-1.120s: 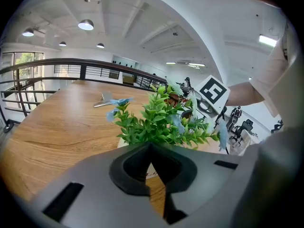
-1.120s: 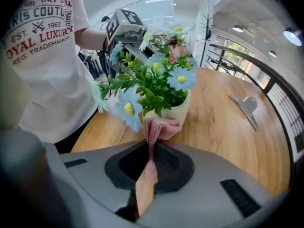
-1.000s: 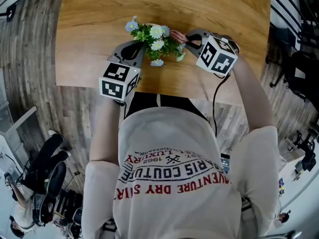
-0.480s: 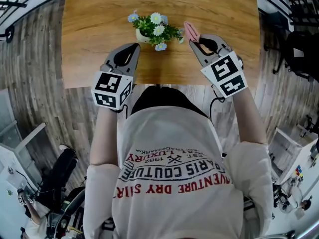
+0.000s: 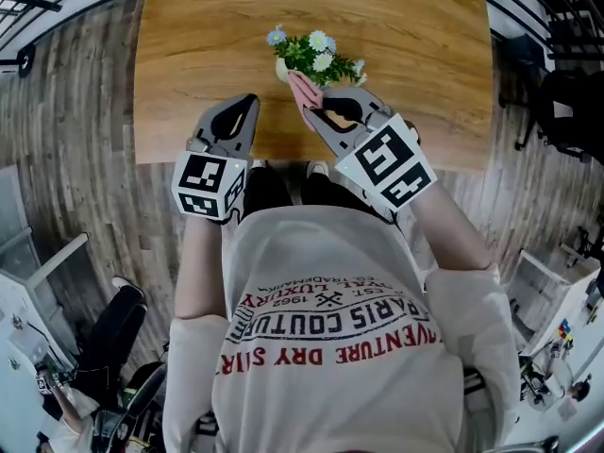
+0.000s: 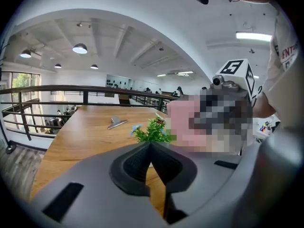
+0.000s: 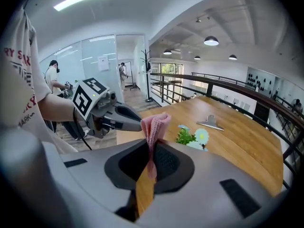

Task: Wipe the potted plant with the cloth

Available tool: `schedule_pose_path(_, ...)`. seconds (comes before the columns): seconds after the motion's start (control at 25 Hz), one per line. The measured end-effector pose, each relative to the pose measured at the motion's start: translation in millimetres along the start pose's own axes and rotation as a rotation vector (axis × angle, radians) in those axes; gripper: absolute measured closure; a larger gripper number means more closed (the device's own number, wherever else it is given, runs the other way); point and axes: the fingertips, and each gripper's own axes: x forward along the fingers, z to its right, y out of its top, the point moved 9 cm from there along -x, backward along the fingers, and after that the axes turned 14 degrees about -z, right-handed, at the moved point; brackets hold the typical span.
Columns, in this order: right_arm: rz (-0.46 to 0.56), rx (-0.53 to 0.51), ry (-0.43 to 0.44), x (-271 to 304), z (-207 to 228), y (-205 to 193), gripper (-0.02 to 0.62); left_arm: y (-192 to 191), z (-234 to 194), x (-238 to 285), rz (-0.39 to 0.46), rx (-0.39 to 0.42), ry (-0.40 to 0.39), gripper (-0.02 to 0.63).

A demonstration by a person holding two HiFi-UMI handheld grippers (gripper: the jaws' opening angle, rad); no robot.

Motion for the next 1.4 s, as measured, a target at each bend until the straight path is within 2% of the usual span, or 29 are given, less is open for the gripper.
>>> schedule_pose_path(0.12,-0.017,0.061,-0.03,31.4,-14.7,15.2,0.554,-3.3,-27.0,-6.8,-0.009,0.033,-0.03,0.594)
schedule_pose_path(0.4,-0.043,0.357,-0.245,110.1,-19.1,39.4,0.554,-10.9,-104.7,-16.4,-0.076,0.116,-0.126,0.594)
schedule_pose_path(0.6,-0.062,0.561,-0.368,160.5,-10.5,33.1,0.552,-22.4,-142.4,-15.0,-0.111,0.125,-0.181,0.594)
schedule_pose_path(0.84,-0.059,0.699,-0.511,188.9,2.8,23.6,0.552,-39.9,-160.7,-5.5,-0.138,0.113,-0.238,0.595)
schedule_pose_path(1.04,-0.034,0.834,-0.532,196.0,12.2,15.8,0.552,-46.8,-162.0,-1.7,-0.147,0.104,-0.263,0.594)
schedule_pose_path(1.4,-0.013,0.947,-0.533,190.9,2.8,-2.3,0.552,-52.7,-155.0,2.6,-0.158,0.117,-0.285,0.594)
